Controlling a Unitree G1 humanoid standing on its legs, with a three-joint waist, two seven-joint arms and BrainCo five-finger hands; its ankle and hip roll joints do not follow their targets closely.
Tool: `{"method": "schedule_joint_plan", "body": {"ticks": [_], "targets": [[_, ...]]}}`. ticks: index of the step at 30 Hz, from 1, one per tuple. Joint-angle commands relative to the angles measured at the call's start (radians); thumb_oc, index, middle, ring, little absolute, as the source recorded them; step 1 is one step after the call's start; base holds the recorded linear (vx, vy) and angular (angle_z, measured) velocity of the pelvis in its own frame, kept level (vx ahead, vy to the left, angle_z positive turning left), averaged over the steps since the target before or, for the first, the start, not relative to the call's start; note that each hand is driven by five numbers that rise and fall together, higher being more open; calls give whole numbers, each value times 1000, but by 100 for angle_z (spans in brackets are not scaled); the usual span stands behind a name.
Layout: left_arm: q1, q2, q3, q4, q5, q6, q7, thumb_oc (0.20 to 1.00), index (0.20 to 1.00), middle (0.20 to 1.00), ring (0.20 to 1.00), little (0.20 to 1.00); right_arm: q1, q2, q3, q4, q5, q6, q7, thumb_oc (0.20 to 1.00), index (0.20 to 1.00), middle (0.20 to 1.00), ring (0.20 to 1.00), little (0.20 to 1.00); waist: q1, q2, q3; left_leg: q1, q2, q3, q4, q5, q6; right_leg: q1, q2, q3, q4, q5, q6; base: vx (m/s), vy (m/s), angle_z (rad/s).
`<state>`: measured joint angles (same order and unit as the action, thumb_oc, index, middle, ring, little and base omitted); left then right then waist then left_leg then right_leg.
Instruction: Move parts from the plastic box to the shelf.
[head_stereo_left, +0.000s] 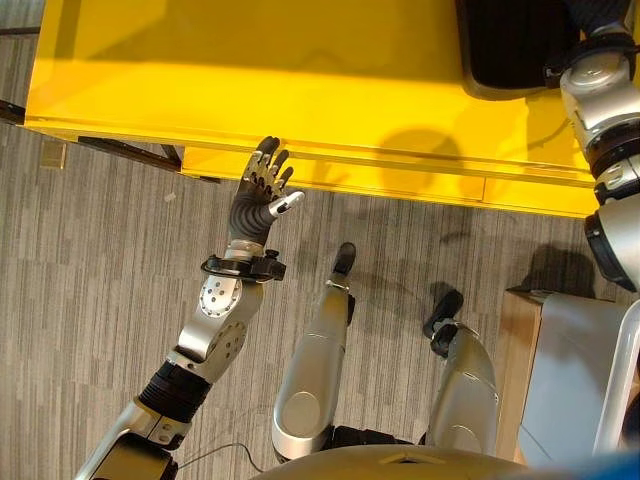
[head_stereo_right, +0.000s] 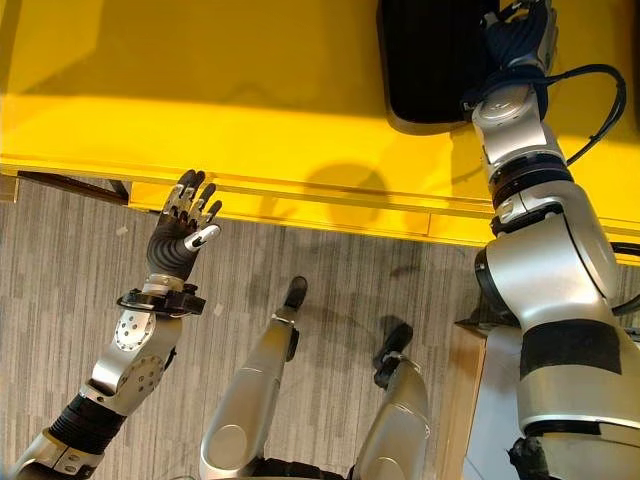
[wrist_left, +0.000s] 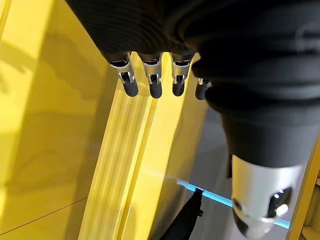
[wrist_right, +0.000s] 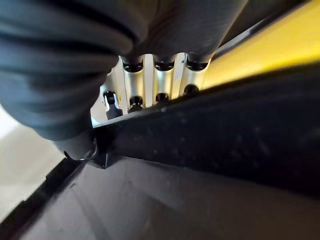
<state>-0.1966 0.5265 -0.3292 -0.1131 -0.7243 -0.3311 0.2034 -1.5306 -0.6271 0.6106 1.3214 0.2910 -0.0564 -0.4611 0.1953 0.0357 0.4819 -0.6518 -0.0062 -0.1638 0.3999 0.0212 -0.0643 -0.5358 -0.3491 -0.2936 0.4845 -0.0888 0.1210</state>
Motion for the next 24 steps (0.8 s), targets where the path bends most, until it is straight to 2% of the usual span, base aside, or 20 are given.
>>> {"method": "schedule_joint_plan", "body": {"ticks": [1,14,24], "targets": [[11,35,45,-60,1,-72,2,1000,1000,1000,1000,1000,-124,-27,62,-55,1,-51,-12,200,200,200,200,200,9,-11,-34,19,77,67,49,-109,-29,41,-6,55,-59,16,25,0,0,0],[20,38,51,-57,-1,-70,5,1000,1000,1000,1000,1000,-116,-10,29,-42,37,-57,-16,200,200,200,200,200,10,-7,-34,16,76,71,58,-113,-28,41,-7,57,-54,16,27,0,0,0],[12,42,35,-50,-9,-68,6,1000,1000,1000,1000,1000,-94,-3,-64,1,162,-72,-24,200,200,200,200,200,22,6,-31,11,71,70,65,-117,-26,47,-9,53,-54,12,28,0,0,0]]}}
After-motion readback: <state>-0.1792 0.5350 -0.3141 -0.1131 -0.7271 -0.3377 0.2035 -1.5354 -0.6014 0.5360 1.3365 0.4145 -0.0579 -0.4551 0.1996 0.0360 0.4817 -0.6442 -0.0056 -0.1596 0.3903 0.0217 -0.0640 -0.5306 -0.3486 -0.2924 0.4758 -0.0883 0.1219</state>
